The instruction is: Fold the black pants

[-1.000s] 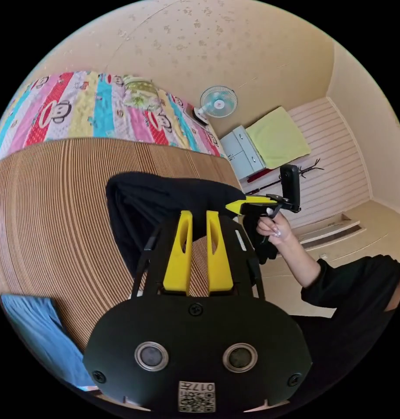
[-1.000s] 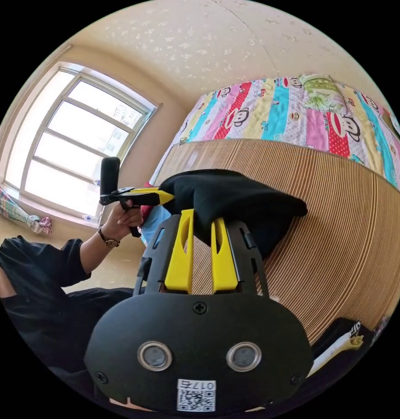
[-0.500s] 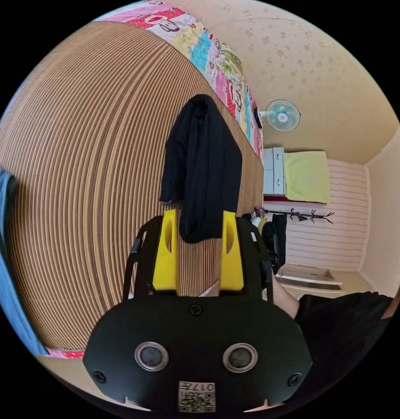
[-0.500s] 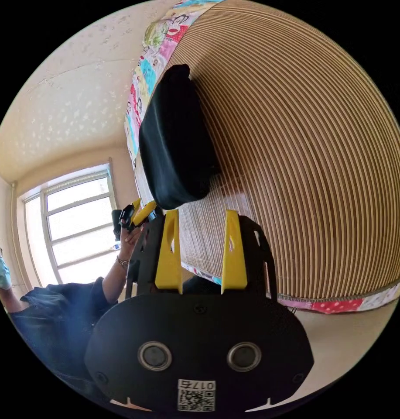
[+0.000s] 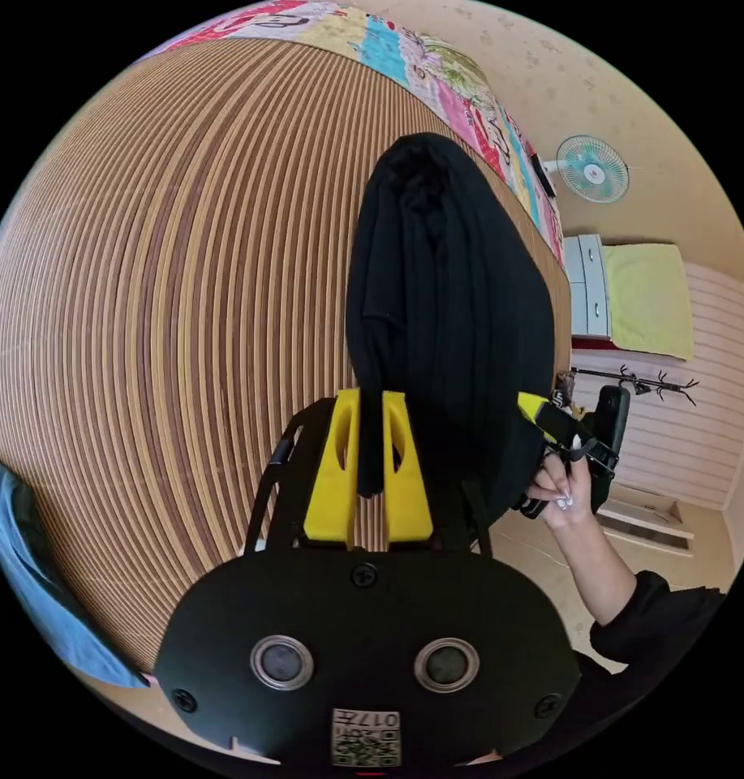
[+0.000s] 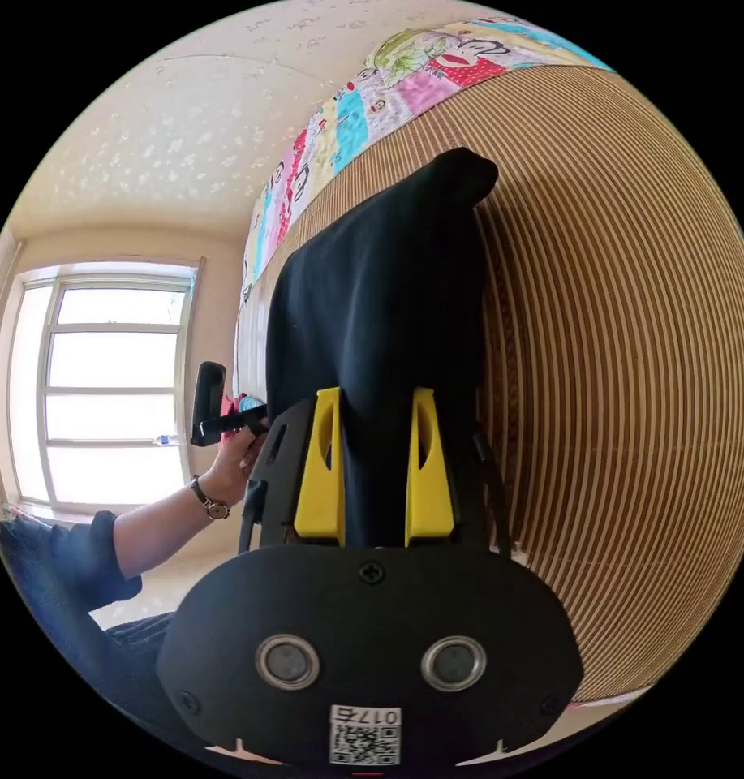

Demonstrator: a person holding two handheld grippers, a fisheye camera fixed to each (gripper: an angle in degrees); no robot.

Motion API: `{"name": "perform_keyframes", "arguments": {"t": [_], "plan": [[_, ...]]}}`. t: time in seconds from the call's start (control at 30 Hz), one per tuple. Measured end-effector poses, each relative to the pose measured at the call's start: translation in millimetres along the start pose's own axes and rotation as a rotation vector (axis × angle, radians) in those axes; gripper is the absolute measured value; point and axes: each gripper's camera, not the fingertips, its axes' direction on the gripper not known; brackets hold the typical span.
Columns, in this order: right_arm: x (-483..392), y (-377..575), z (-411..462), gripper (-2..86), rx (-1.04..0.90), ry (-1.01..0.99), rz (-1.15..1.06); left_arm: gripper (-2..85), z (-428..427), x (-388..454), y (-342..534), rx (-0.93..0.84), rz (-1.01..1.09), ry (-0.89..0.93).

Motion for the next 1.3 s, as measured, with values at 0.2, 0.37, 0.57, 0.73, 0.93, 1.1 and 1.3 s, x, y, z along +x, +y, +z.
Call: {"name": "perform_keyframes", "arguments": {"t": [0.2,0.37,0.57,0.73,0.93,1.1,1.3], "plan": [[17.2,102.6,-32.4,9.1,-0.003,-0.012,0.068,4.7,51.7,53.2,50.0,-0.177,-0.015,0.029],[63.2,168.1,-108.7,9.1,0.076,0.084,0.164,4.8,113.4,115.0,54.4,-0.26,-0.004,0.119],[100.2,189.9,-192.6,9.9,0.144,0.481,0.255,5.1,194.7,222.1,17.7,-0.357,0.107,0.128],[55.0,215.5,-234.4,5.4,0.395,0.824,0.14,5.1,232.4,272.2,1.5,-0.457,0.158,-0.007],[126.5,214.3,-177.4,1.8,0.133,0.65,0.289,5.8,203.5,232.0,-8.5,-0.467,0.011,0.104],[179.6,239.7,-162.3,0.6,0.233,0.427,0.228,0.1,120.9,171.7,-2.5,-0.475,-0.049,-0.111],[187.6,224.8,-186.8,0.3,0.093,0.355,0.356,-0.7,-7.9,116.9,30.3,-0.393,-0.052,-0.352]]}}
